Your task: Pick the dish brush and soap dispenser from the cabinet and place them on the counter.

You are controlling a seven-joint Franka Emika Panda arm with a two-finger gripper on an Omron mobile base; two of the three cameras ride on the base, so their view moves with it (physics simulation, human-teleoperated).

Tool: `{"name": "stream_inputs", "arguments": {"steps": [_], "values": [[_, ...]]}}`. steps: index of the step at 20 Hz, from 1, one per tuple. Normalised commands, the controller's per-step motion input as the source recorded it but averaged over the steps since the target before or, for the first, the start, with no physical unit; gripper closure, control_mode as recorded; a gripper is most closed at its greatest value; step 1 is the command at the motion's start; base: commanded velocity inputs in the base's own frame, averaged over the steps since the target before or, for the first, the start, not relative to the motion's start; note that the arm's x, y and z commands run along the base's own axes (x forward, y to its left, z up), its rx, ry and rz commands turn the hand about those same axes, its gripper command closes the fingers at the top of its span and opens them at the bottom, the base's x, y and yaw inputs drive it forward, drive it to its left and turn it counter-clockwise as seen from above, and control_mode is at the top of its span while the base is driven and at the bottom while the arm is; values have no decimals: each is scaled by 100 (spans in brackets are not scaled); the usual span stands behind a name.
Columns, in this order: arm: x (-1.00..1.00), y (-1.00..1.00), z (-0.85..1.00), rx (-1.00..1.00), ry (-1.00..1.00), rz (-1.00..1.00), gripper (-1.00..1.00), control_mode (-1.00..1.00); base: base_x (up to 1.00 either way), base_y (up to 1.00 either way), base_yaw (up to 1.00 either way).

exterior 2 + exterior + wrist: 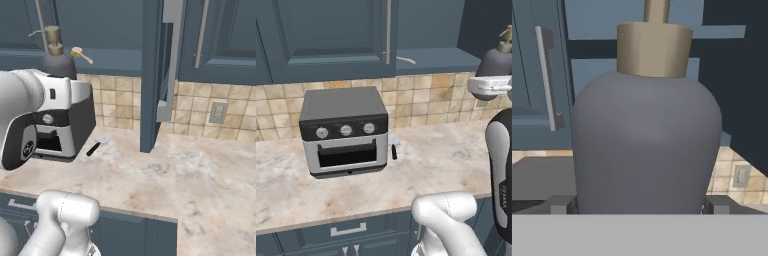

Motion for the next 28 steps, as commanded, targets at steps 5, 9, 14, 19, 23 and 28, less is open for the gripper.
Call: {"name": "stream_inputs", "arguments": {"steps": [5,9,14,19,23,28], "values": [[-34,0,-33,0,-1,0,100,-100,0,0,0],[-28,1,-74,-1,-7,0,100,-100,0,0,0],[-15,0,-80,0,-10,0,100,-100,0,0,0],[-2,0,-85,0,-10,0,100,-100,0,0,0],[2,0,-81,-1,-12,0,100,-100,0,0,0],[29,2,-58,-2,-6,0,100,-100,0,0,0]]}}
